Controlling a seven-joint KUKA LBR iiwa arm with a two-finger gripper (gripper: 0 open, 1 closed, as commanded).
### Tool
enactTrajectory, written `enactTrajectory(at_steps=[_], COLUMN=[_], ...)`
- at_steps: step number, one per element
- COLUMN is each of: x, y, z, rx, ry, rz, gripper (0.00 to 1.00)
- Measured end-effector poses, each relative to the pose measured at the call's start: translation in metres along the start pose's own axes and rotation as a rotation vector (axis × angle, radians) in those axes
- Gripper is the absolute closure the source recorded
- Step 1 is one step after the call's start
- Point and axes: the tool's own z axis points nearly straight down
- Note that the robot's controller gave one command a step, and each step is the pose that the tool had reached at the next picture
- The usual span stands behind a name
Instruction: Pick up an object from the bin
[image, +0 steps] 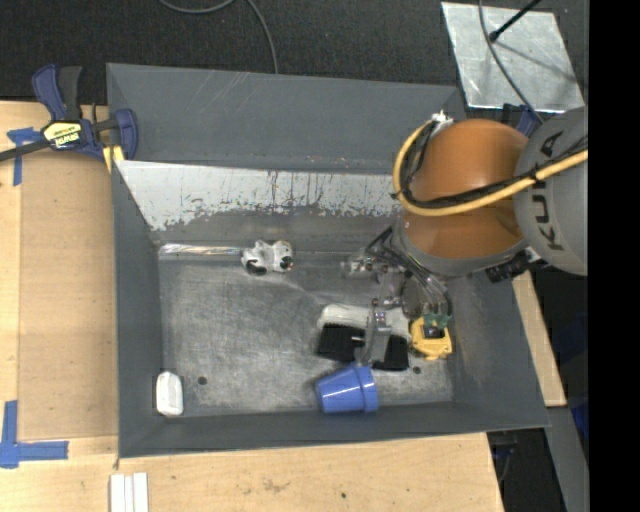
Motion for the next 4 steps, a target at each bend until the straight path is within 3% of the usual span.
enactTrajectory(at_steps=[1,2,3,4], x=[0.0,-0.043,-0.043,-0.05], y=[0.0,-0.019,-0.019,-0.043], z=[0.004,0.117,0.117,-0.035], rx=[0.0,-0.003,-0.003,0.001], ry=[0.005,0.007,0.007,0.0], rz=[0.0,-0.085,-0.084,-0.362], gripper=[0.0,1.0,1.0,1.0])
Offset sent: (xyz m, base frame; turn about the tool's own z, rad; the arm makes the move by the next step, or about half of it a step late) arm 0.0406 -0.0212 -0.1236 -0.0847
